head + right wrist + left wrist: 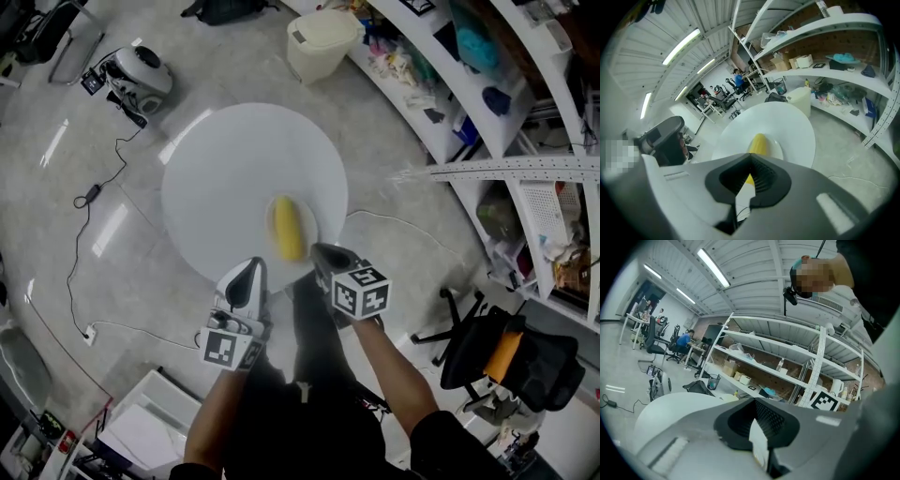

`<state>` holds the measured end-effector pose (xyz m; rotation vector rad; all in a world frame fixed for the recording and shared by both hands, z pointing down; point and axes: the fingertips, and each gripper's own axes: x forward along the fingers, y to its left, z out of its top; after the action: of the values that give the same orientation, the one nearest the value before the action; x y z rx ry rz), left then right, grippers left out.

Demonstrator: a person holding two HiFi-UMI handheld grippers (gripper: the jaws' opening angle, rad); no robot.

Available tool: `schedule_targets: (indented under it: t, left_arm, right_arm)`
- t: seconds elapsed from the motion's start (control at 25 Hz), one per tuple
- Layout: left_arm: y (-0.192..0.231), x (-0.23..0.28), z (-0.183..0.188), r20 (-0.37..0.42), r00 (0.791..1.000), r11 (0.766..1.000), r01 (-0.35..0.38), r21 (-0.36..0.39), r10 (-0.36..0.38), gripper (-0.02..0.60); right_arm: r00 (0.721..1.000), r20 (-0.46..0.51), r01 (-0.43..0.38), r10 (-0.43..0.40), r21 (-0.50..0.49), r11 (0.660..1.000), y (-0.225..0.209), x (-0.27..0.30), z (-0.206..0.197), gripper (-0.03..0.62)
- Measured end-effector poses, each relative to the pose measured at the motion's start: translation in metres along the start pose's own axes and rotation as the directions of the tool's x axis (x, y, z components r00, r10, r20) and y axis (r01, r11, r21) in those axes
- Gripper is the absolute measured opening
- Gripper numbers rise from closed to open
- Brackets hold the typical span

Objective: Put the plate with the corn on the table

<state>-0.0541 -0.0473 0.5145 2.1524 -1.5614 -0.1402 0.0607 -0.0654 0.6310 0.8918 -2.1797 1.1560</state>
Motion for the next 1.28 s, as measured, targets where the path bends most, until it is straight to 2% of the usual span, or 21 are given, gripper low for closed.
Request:
schedule_targets:
  t: [0.4,0.8,1.28]
  left_arm:
    - [-0.027,-0.022,0.037,0.006,1.0,0.999,0.016,0.029,-0.017,0.003]
    - [-0.048,-0.05,0.061,0.017,1.0,1.0,0.026,0.009,-0.026,0.003]
    - [-0.071,-0.066,0.079,0.025,0.997,0.997,0.076,0.03,-0.076,0.003]
  right_arm:
    - [0.998,0.061,0.011,-0.011,-0.01,1.0,0.038,-0.042,0.014,0.009]
    - [0.988,0.153,0.037,-0.031,-0.033,0.999,0.07,-0.077,0.033,0.009]
    - [0.945,0.326,0.044,-0.012,-0.09,0.995,0.108,-0.122,0.069,0.009]
